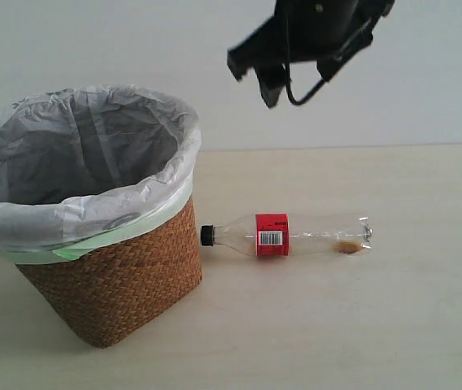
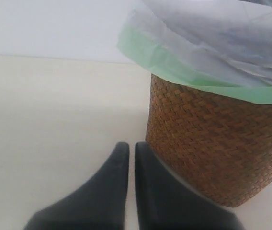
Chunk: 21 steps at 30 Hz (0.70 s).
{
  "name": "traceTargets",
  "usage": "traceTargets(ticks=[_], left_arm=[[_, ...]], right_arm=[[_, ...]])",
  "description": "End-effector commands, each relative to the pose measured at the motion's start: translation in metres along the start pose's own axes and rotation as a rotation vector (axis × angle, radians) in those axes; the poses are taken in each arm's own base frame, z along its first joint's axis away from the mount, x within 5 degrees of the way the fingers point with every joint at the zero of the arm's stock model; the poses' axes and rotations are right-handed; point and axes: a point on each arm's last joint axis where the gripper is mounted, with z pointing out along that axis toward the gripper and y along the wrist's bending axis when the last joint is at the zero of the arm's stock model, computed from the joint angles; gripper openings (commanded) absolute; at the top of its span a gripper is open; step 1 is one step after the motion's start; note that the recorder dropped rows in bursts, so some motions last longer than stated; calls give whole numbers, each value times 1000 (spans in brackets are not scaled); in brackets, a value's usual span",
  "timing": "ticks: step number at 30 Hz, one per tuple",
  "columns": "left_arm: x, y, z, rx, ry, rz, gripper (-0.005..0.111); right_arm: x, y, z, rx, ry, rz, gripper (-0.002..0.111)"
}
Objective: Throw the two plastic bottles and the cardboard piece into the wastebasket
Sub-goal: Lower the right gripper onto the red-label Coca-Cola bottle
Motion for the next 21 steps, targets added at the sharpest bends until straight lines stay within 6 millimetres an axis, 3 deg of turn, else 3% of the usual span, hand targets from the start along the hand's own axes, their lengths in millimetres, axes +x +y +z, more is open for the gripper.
traceTargets(ticks=[1, 5, 12, 21], left_arm=[[1, 0, 0, -2, 0, -2, 4], [1, 0, 0, -2, 0, -2, 4], [1, 0, 0, -2, 0, -2, 4], [1, 0, 0, -2, 0, -2, 4]], right_arm=[[19, -15, 51, 37, 159, -73, 66], [29, -10, 84, 17, 251, -207, 66], [39, 12, 122, -35, 341, -429, 66], [48, 19, 151, -74, 406, -557, 66]])
